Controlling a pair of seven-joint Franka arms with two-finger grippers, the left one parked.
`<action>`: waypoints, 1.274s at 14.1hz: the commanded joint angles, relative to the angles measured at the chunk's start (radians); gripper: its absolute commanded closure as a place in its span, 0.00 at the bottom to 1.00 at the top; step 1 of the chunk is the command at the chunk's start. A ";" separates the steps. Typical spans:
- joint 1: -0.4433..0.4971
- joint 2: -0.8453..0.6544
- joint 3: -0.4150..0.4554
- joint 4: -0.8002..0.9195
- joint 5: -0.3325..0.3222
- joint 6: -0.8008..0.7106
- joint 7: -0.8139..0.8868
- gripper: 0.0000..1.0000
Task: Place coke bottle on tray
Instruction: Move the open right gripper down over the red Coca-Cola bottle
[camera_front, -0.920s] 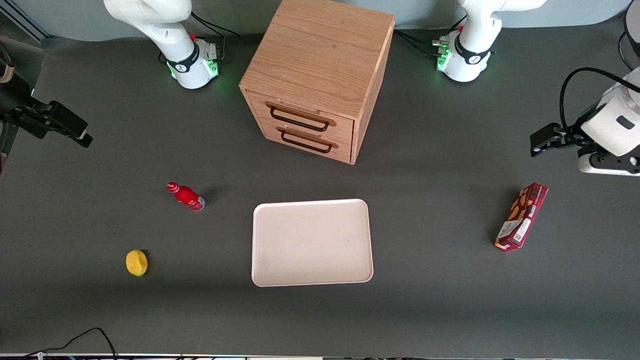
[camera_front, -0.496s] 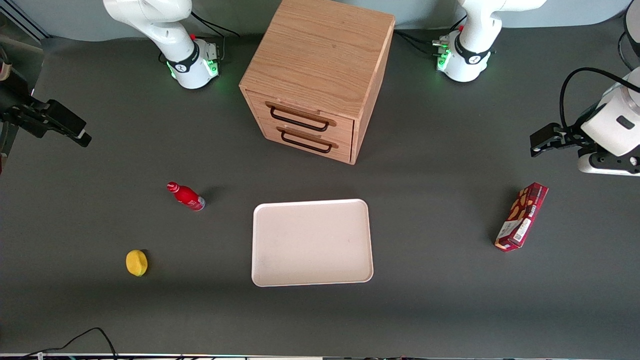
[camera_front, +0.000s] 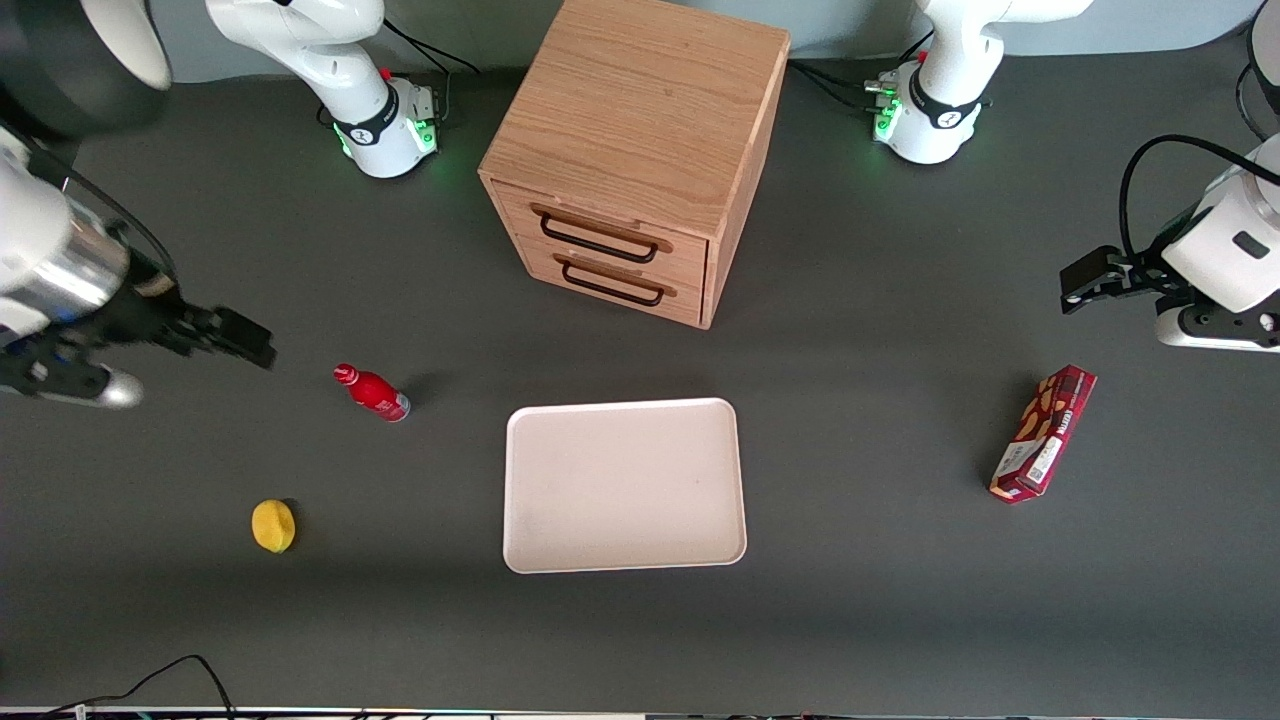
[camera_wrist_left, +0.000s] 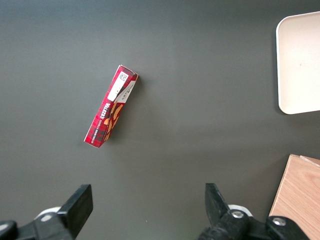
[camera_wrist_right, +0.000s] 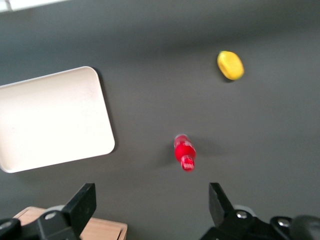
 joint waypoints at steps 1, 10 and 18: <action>-0.009 -0.017 -0.003 -0.208 0.020 0.175 -0.050 0.00; -0.047 -0.054 -0.003 -0.621 0.018 0.476 -0.088 0.00; -0.102 -0.100 0.011 -0.737 0.021 0.493 -0.099 0.00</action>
